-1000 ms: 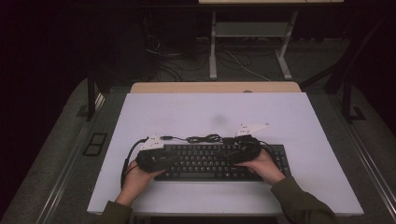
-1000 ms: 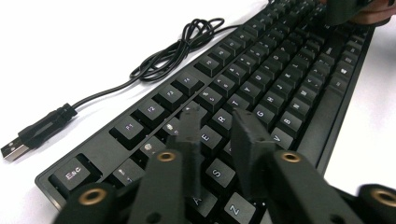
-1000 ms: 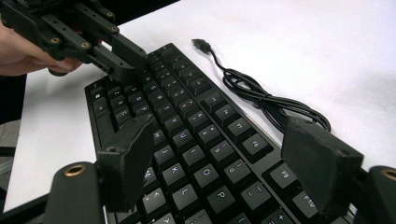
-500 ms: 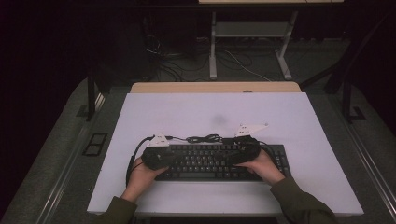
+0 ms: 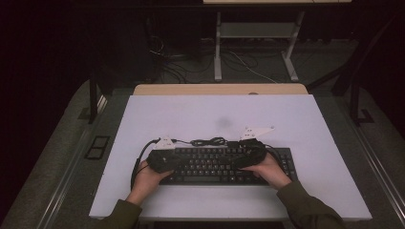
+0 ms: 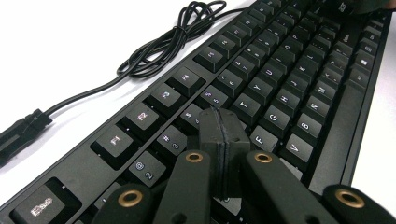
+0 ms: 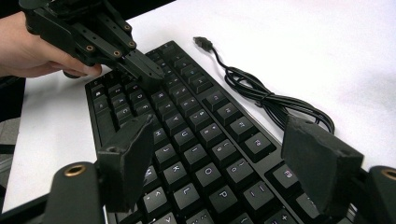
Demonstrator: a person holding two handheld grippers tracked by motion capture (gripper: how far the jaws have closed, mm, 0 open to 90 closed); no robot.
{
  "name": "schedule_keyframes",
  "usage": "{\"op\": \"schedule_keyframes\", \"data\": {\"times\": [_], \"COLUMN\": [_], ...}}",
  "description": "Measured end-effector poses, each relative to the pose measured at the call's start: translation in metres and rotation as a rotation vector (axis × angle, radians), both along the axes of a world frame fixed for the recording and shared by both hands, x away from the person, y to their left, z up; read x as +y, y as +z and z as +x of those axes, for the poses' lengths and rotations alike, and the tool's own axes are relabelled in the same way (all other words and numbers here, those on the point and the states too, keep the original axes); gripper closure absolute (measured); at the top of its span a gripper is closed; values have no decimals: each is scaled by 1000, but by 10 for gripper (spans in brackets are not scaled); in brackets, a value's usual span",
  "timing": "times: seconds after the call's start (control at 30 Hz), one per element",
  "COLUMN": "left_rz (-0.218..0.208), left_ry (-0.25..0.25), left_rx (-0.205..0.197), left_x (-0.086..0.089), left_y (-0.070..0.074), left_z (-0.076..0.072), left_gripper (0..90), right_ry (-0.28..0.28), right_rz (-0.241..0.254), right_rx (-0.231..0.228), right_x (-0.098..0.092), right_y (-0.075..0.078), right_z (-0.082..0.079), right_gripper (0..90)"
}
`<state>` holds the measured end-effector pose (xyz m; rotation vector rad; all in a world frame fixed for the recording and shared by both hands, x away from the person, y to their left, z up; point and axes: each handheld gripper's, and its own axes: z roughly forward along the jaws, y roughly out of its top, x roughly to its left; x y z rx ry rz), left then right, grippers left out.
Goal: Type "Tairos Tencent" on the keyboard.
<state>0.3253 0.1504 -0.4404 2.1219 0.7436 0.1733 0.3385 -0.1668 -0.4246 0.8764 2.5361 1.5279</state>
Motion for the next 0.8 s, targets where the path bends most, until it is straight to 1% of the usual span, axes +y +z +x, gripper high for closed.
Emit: {"op": "schedule_keyframes", "data": {"times": [0.1,0.2,0.33,0.43,0.5,0.6,0.7,0.8], "left_rz": [1,-17,-17,-27,-32,-37,-40,-46], "left_ry": [1,0,1,5,8,11,13,19], "left_rx": [-1,-5,-6,-6,-5,-9,-14,-10], "left_x": [0,1,2,2,3,5,7,8], "left_y": [1,3,4,4,5,6,7,7], "left_z": [0,-1,-2,-2,-3,-3,-4,-5], "left_gripper": [892,891,890,869,838,761,661,565], "right_ry": [-1,-1,-1,2,3,4,1,-3], "right_rz": [3,6,7,5,5,6,6,8], "right_rx": [-1,-2,0,1,1,-1,-1,-2], "right_x": [0,0,0,1,1,2,2,3], "right_y": [1,1,1,1,1,1,1,1], "right_z": [0,0,0,-1,-1,-1,-1,-1], "right_gripper": [250,250,250,250,250,250,252,255]}}
